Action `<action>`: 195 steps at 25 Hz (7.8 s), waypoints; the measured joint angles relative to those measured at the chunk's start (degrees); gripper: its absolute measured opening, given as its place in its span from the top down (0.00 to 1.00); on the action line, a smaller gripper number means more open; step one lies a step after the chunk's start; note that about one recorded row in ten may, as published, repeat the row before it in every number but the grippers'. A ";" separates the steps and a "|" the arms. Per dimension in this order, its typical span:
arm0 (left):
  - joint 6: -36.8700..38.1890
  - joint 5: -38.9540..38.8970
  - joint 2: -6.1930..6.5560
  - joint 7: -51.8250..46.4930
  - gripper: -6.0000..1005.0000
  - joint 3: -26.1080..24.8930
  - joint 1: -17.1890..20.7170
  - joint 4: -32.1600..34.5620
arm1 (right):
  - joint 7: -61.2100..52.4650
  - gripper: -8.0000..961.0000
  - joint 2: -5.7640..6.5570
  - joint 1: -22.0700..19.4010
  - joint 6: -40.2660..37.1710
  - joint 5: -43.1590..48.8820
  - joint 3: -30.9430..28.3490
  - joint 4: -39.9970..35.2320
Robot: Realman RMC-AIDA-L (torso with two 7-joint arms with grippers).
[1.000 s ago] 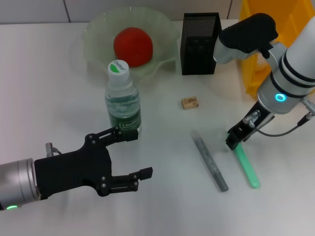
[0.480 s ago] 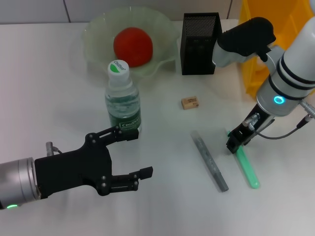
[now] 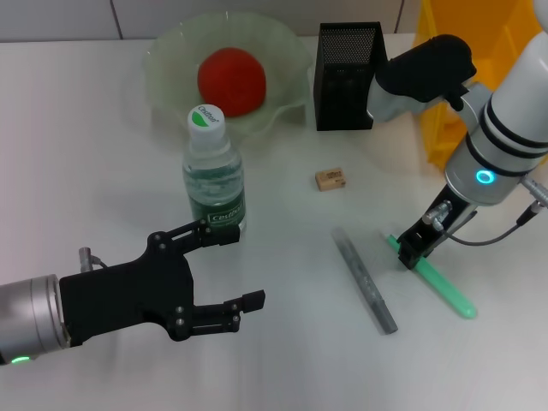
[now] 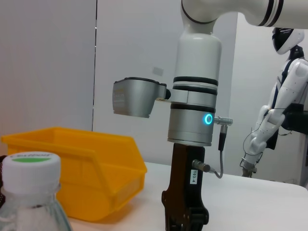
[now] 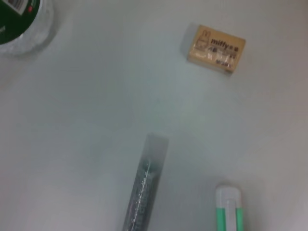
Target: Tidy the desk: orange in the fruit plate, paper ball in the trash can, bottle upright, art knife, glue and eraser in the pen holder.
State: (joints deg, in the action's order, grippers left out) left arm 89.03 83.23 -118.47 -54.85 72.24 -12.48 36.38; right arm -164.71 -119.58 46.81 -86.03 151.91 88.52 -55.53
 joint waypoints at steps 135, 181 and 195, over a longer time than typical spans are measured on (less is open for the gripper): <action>0.15 -0.42 -0.09 -0.08 0.14 0.00 0.20 -0.08 | 1.24 0.42 -0.30 6.38 29.10 -8.14 5.18 13.28; 0.36 -0.44 0.00 -0.07 0.14 -0.18 0.30 0.03 | 12.77 0.54 0.48 0.39 29.66 -3.56 -16.06 -4.61; 0.51 -0.45 0.08 0.00 0.14 -0.83 0.65 0.34 | 1.51 0.27 -0.05 -7.85 -3.96 -3.35 -10.92 -33.12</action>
State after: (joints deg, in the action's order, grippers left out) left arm 89.54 82.79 -118.39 -54.85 71.41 -11.84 36.72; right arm -163.21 -119.63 38.95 -90.00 148.55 77.60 -88.65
